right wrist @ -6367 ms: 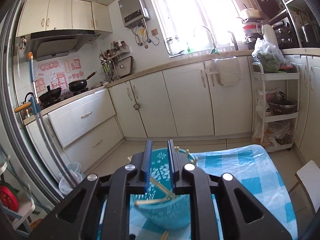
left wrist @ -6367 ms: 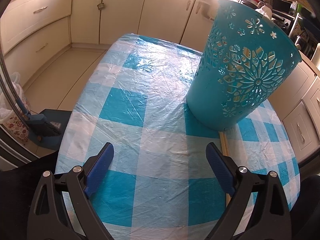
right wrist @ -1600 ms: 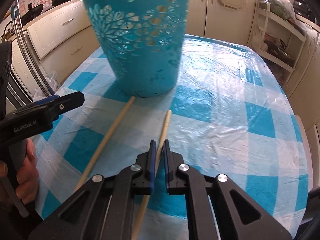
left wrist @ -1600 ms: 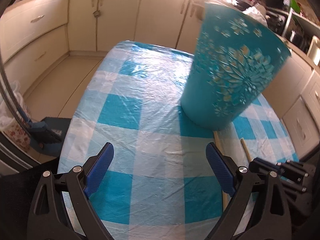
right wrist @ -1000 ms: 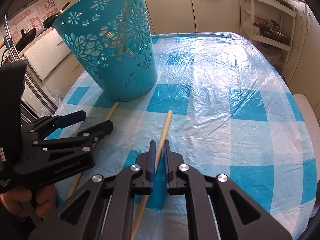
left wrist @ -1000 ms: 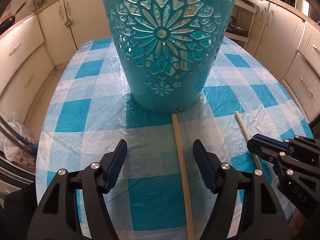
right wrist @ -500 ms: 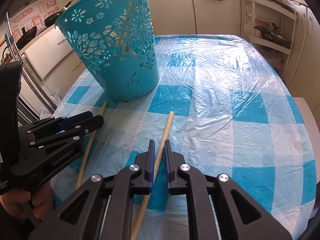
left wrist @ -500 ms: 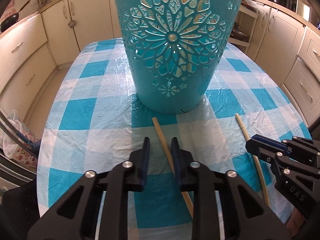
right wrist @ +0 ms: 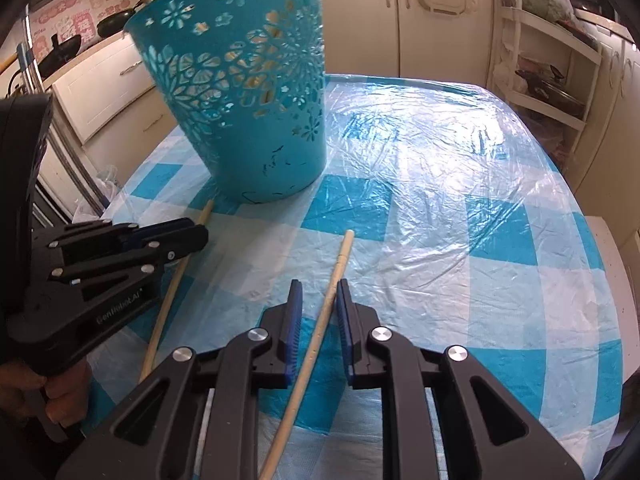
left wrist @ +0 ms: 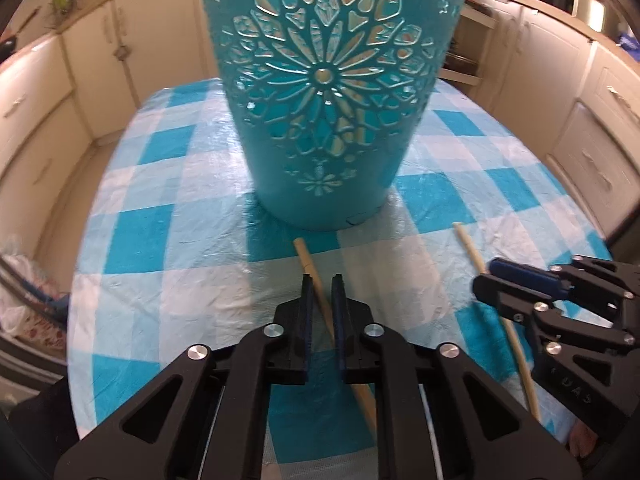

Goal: Organize utensils
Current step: 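Close the left tool on another loose chopstick while the right tool holds its chopstick, then lift the chopstick with the left tool over the basket and release it while the right tool holds its chopstick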

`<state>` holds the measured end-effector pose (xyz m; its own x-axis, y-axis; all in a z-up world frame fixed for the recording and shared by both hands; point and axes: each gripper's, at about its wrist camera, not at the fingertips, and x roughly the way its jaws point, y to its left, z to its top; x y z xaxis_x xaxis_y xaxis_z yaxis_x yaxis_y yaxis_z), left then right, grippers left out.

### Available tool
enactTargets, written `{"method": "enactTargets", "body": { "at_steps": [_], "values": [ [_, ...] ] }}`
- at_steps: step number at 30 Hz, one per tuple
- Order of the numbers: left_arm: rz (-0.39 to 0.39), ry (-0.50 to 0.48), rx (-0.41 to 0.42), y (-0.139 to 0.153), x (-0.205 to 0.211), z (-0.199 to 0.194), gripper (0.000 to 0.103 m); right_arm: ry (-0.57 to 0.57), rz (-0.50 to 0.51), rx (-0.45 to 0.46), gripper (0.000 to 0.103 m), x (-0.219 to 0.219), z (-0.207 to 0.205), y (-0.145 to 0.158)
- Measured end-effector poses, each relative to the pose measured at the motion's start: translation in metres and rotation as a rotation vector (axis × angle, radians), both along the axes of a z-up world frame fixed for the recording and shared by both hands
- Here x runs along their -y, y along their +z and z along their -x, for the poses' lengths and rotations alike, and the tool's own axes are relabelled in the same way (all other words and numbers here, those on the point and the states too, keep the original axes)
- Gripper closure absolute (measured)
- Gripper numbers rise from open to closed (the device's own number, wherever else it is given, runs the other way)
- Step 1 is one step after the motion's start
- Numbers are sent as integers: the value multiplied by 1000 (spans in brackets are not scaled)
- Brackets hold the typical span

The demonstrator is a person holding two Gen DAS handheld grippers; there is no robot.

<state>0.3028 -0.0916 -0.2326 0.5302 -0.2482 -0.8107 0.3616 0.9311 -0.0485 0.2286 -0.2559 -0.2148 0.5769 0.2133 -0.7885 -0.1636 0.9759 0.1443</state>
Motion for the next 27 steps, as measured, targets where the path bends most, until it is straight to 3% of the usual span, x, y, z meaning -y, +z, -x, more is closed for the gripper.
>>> {"method": "enactTargets", "body": {
  "at_steps": [7,17,27],
  "values": [
    [-3,-7,-33,1,-6,-6,96,-18,-14,-3,87,3,-2,0],
    [-88,3,9,0,6,-1,96,-13,2,4,87,1,-2,-1],
    [-34,41,-15,1,-6,14,98,-9,29,11,86,-4,-1,-1]
  ]
}}
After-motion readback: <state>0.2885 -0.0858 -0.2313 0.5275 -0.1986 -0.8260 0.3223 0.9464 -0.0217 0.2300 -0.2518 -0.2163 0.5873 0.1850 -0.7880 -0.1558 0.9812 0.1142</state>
